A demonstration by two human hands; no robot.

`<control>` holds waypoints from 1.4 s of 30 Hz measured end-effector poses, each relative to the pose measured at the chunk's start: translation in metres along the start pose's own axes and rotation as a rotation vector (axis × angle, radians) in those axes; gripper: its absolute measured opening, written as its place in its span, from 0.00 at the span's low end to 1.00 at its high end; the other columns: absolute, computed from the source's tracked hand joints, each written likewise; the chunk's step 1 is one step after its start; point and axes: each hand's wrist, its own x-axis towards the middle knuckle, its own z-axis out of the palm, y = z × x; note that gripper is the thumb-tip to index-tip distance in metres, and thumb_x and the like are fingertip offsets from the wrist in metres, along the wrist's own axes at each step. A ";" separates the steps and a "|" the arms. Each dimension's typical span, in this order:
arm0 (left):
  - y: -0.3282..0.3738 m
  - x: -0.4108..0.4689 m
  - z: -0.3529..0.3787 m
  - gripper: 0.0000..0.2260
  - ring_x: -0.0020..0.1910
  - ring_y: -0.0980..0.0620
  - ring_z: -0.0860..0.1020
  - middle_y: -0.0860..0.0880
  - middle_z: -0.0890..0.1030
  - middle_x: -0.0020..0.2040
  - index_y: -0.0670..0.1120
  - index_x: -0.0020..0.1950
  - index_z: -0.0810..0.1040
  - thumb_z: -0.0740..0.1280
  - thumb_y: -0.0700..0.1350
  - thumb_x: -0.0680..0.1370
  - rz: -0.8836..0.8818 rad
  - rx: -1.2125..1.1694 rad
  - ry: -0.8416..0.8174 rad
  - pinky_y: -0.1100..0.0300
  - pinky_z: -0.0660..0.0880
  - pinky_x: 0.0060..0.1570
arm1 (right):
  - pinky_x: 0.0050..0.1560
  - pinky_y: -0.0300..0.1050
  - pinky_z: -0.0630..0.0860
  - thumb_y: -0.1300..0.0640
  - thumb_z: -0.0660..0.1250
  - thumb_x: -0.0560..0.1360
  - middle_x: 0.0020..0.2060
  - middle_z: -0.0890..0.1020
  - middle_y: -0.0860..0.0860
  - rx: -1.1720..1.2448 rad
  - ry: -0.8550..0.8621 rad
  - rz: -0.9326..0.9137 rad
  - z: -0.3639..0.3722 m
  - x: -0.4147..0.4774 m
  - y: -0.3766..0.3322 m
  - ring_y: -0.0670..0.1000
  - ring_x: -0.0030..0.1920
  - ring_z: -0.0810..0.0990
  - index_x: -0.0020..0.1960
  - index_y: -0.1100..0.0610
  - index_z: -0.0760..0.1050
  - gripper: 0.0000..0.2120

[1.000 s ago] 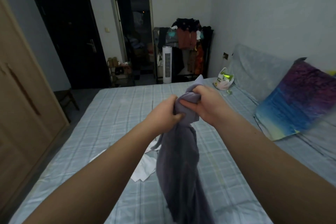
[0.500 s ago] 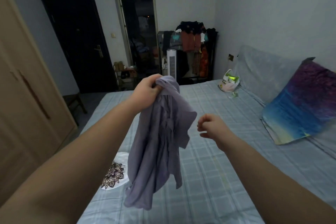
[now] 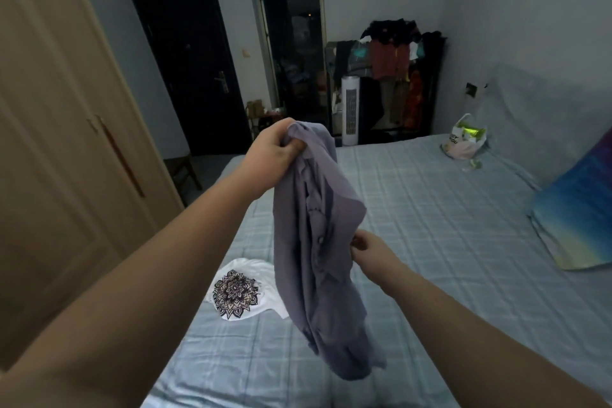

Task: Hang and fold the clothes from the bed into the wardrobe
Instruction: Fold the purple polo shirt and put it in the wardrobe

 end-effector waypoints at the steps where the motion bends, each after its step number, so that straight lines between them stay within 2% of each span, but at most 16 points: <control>1: -0.004 -0.001 -0.001 0.05 0.48 0.51 0.81 0.48 0.82 0.47 0.47 0.53 0.79 0.64 0.46 0.82 0.002 0.034 0.007 0.48 0.80 0.53 | 0.55 0.60 0.78 0.62 0.62 0.78 0.47 0.84 0.56 0.004 0.046 -0.016 -0.001 -0.001 -0.002 0.57 0.51 0.83 0.53 0.58 0.78 0.08; 4: -0.018 -0.003 -0.008 0.08 0.46 0.45 0.79 0.42 0.80 0.46 0.42 0.50 0.76 0.68 0.47 0.79 -0.007 0.217 0.045 0.45 0.77 0.50 | 0.45 0.50 0.73 0.63 0.59 0.80 0.43 0.79 0.54 0.000 0.269 -0.041 -0.018 -0.003 -0.004 0.56 0.45 0.77 0.51 0.57 0.72 0.04; 7: -0.031 -0.006 -0.013 0.12 0.40 0.50 0.76 0.40 0.79 0.43 0.39 0.49 0.75 0.70 0.48 0.78 -0.038 0.260 0.042 0.51 0.73 0.43 | 0.44 0.46 0.67 0.65 0.57 0.79 0.38 0.75 0.50 0.014 0.441 -0.073 -0.047 -0.003 -0.008 0.53 0.42 0.73 0.51 0.54 0.68 0.07; 9: -0.037 -0.009 -0.016 0.10 0.41 0.52 0.77 0.44 0.81 0.43 0.41 0.50 0.79 0.70 0.48 0.78 -0.064 0.298 -0.001 0.53 0.74 0.44 | 0.43 0.45 0.66 0.64 0.56 0.80 0.39 0.75 0.50 0.005 0.485 -0.082 -0.064 -0.007 -0.017 0.53 0.42 0.73 0.53 0.54 0.68 0.07; 12: -0.044 -0.010 -0.018 0.10 0.46 0.48 0.79 0.47 0.82 0.46 0.45 0.52 0.81 0.69 0.51 0.78 -0.117 0.468 -0.073 0.48 0.77 0.49 | 0.44 0.44 0.64 0.63 0.56 0.81 0.44 0.76 0.53 -0.083 0.507 -0.104 -0.088 -0.014 -0.027 0.54 0.46 0.73 0.56 0.56 0.69 0.07; 16: -0.048 -0.006 -0.020 0.10 0.44 0.44 0.78 0.44 0.79 0.42 0.42 0.45 0.77 0.70 0.48 0.77 -0.124 0.596 -0.144 0.50 0.75 0.44 | 0.42 0.48 0.66 0.65 0.56 0.78 0.43 0.75 0.53 -0.229 0.418 -0.091 -0.122 -0.021 -0.036 0.55 0.44 0.74 0.51 0.53 0.66 0.08; 20: -0.042 0.005 -0.032 0.09 0.45 0.45 0.78 0.45 0.79 0.43 0.43 0.45 0.76 0.74 0.46 0.75 -0.060 0.649 -0.276 0.57 0.71 0.39 | 0.40 0.49 0.69 0.67 0.57 0.70 0.41 0.75 0.53 -0.385 0.370 -0.087 -0.158 -0.038 -0.051 0.55 0.42 0.74 0.50 0.52 0.67 0.13; 23: -0.032 0.013 -0.033 0.05 0.46 0.51 0.78 0.51 0.81 0.45 0.49 0.45 0.78 0.73 0.45 0.76 -0.042 0.623 -0.387 0.61 0.72 0.41 | 0.39 0.47 0.68 0.62 0.54 0.66 0.42 0.76 0.54 -0.427 0.464 -0.140 -0.182 -0.047 -0.067 0.55 0.44 0.74 0.49 0.55 0.72 0.15; 25: -0.029 0.015 -0.031 0.02 0.48 0.54 0.78 0.53 0.81 0.47 0.51 0.47 0.80 0.72 0.45 0.77 -0.048 0.591 -0.444 0.61 0.73 0.44 | 0.42 0.48 0.71 0.62 0.53 0.63 0.43 0.79 0.55 -0.451 0.485 -0.155 -0.197 -0.049 -0.072 0.56 0.45 0.77 0.47 0.55 0.75 0.17; 29: -0.036 0.012 -0.032 0.10 0.50 0.55 0.79 0.55 0.82 0.49 0.55 0.50 0.81 0.67 0.38 0.78 -0.084 0.629 -0.533 0.55 0.77 0.53 | 0.44 0.45 0.69 0.70 0.59 0.69 0.38 0.78 0.48 -0.386 0.516 -0.097 -0.217 -0.060 -0.080 0.53 0.45 0.76 0.42 0.50 0.74 0.15; 32: -0.051 0.007 -0.041 0.11 0.50 0.53 0.79 0.53 0.82 0.49 0.54 0.50 0.81 0.64 0.39 0.79 -0.126 0.673 -0.511 0.53 0.78 0.52 | 0.47 0.43 0.68 0.65 0.62 0.67 0.41 0.80 0.49 -0.385 0.486 -0.091 -0.225 -0.068 -0.089 0.52 0.47 0.76 0.43 0.51 0.78 0.11; 35: -0.066 0.003 -0.048 0.08 0.46 0.51 0.81 0.49 0.83 0.47 0.52 0.48 0.82 0.65 0.40 0.80 -0.190 0.618 -0.455 0.56 0.80 0.42 | 0.46 0.43 0.72 0.70 0.64 0.70 0.43 0.83 0.48 -0.431 0.358 -0.061 -0.240 -0.076 -0.098 0.49 0.46 0.79 0.43 0.49 0.82 0.16; 37: -0.077 0.003 -0.052 0.04 0.45 0.49 0.82 0.47 0.83 0.46 0.48 0.48 0.82 0.68 0.43 0.80 -0.263 0.522 -0.396 0.58 0.81 0.37 | 0.47 0.44 0.75 0.68 0.69 0.74 0.44 0.86 0.50 -0.432 0.257 -0.030 -0.251 -0.076 -0.100 0.49 0.45 0.81 0.45 0.52 0.84 0.12; 39: -0.088 0.005 -0.057 0.05 0.44 0.48 0.83 0.46 0.83 0.45 0.46 0.48 0.83 0.69 0.47 0.79 -0.304 0.428 -0.364 0.57 0.82 0.36 | 0.50 0.47 0.76 0.63 0.69 0.76 0.46 0.86 0.57 -0.402 0.165 -0.012 -0.260 -0.076 -0.103 0.51 0.46 0.82 0.47 0.56 0.85 0.06; 41: -0.099 0.007 -0.061 0.06 0.45 0.47 0.84 0.45 0.84 0.46 0.45 0.49 0.83 0.69 0.47 0.79 -0.326 0.321 -0.361 0.55 0.82 0.39 | 0.55 0.49 0.77 0.63 0.68 0.77 0.49 0.86 0.57 -0.323 0.095 0.042 -0.261 -0.072 -0.103 0.53 0.51 0.84 0.50 0.57 0.85 0.07; 42: -0.105 0.008 -0.062 0.07 0.47 0.45 0.84 0.43 0.84 0.47 0.44 0.50 0.82 0.68 0.46 0.80 -0.327 0.257 -0.369 0.53 0.83 0.42 | 0.55 0.47 0.78 0.64 0.67 0.77 0.49 0.86 0.56 -0.280 0.084 0.077 -0.258 -0.071 -0.102 0.53 0.51 0.84 0.51 0.58 0.84 0.08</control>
